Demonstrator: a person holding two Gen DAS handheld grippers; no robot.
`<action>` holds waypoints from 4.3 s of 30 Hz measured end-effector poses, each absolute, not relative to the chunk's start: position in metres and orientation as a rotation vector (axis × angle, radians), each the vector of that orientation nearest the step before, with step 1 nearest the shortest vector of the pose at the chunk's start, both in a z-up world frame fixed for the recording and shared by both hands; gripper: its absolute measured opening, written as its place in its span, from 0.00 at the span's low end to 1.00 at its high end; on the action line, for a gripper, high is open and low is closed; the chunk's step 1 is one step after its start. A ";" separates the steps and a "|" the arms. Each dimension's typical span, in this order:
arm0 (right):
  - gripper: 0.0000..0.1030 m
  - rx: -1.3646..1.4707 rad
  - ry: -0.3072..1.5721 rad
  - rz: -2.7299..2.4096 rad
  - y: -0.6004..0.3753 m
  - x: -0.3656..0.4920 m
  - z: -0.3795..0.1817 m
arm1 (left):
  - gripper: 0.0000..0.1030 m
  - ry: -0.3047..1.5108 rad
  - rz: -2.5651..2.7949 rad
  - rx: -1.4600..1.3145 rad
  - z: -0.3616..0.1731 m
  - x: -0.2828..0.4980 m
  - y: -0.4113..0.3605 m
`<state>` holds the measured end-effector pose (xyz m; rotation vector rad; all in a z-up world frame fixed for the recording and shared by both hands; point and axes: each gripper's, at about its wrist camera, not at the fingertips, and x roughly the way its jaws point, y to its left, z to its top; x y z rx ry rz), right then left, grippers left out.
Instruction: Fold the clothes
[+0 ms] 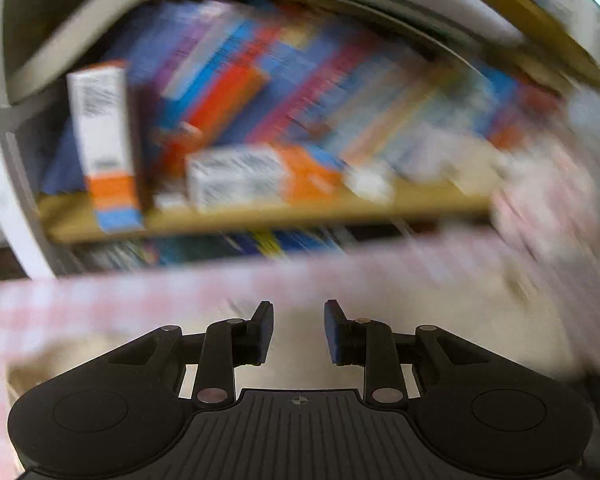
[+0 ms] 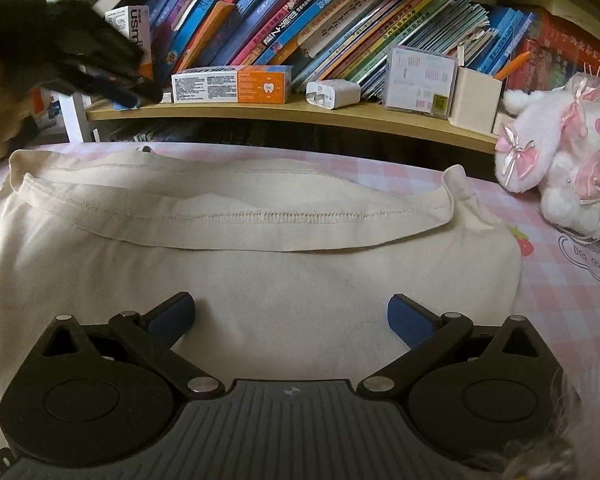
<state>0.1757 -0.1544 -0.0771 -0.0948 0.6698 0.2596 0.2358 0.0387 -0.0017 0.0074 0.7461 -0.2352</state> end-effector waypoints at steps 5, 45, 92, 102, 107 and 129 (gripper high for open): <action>1.00 -0.095 0.668 0.260 -0.155 0.177 -0.077 | 0.13 0.860 -0.283 0.121 -0.032 0.195 0.005; 1.00 -0.126 0.800 0.258 -0.129 0.236 -0.067 | 0.10 0.711 -0.095 0.149 -0.049 0.112 0.070; 0.99 -0.276 0.698 0.234 -0.156 0.261 -0.026 | 0.10 0.743 -0.240 0.177 -0.027 0.187 0.121; 0.98 -0.393 0.685 0.286 -0.109 0.286 -0.045 | 0.10 0.822 -0.190 0.140 -0.042 0.197 0.123; 0.98 -0.162 0.698 0.132 -0.134 0.324 -0.034 | 0.10 0.817 -0.195 0.139 -0.041 0.203 0.122; 0.98 -0.549 0.574 0.402 -0.026 0.255 -0.054 | 0.10 0.702 -0.355 0.119 -0.014 0.203 0.099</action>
